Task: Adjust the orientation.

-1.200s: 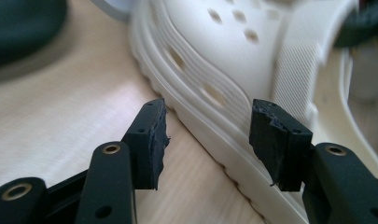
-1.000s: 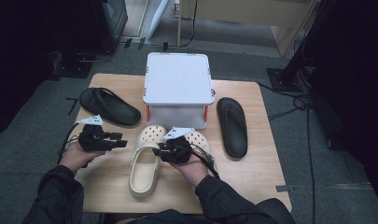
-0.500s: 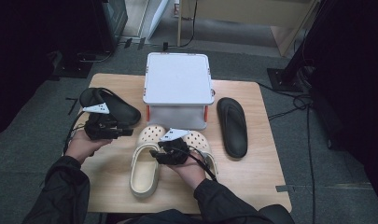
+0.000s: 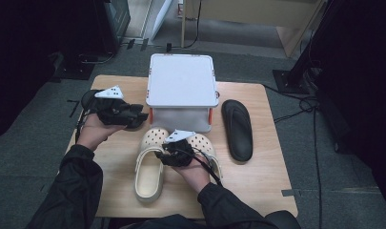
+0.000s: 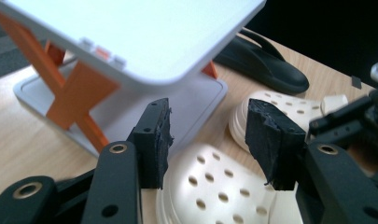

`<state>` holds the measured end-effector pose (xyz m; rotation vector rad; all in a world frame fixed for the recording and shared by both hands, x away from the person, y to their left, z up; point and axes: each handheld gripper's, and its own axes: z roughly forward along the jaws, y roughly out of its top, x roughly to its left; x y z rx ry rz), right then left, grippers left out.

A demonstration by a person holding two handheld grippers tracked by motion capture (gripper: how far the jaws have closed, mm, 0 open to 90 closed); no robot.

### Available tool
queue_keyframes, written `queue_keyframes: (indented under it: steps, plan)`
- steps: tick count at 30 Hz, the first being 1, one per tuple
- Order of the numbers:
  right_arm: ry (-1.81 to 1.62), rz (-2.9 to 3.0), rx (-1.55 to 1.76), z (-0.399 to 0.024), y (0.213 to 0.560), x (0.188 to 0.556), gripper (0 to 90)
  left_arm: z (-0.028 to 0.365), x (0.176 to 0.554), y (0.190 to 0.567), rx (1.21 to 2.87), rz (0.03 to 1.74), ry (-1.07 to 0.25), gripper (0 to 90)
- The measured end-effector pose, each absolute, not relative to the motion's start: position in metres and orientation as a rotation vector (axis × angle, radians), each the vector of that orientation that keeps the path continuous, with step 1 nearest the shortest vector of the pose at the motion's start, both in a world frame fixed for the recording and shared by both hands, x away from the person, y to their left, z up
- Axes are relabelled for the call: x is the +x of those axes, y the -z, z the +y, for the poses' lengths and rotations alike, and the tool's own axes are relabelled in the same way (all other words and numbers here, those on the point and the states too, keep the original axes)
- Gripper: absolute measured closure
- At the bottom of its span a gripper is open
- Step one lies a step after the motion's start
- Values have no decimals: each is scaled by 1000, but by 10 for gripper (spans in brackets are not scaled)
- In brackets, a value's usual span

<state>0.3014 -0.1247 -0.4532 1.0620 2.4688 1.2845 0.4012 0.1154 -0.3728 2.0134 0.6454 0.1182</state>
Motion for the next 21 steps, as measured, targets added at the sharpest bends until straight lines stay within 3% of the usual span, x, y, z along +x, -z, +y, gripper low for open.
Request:
queue_keyframes:
  steps: [21]
  plan:
    - [-1229,2482,1033,-130,446,298,728,87,428,362,2041,645,-101,482]
